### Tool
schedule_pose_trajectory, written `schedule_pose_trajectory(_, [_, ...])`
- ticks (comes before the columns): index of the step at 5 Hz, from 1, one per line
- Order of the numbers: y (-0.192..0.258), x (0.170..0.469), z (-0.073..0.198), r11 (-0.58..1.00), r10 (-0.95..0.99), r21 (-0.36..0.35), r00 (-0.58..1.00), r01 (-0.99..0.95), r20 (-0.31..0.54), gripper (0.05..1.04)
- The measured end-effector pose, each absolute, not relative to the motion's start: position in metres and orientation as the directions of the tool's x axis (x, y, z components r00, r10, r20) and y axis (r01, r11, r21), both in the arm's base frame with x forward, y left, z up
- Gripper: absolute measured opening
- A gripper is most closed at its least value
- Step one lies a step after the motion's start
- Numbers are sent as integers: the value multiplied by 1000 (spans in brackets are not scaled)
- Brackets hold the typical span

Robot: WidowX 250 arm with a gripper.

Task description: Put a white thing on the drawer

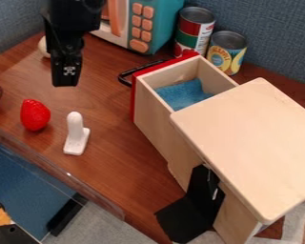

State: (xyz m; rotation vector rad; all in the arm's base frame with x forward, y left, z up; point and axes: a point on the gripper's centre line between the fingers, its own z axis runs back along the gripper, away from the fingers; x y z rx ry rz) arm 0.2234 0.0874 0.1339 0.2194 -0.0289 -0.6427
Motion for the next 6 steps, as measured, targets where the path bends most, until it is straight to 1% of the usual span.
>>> schedule_pose_trajectory(1, [87, 222, 129, 783, -593, 195, 804, 590, -52, 1000])
schedule_pose_trajectory(2, [104, 242, 121, 823, -537, 178, 841, 540, -70, 1000])
schedule_pose_trajectory(3, [120, 262, 114, 847, -494, 179, 866, 500, -80, 1000])
schedule_pose_trajectory(4, [144, 280, 108, 874, -440, 188, 894, 449, -87, 1000])
schedule_pose_trajectory(5, [165, 296, 100, 865, -451, 203, 888, 459, -86, 1000])
schedule_pose_trajectory(6, [187, 309, 95, 844, -474, 243, 877, 478, -78, 1000])
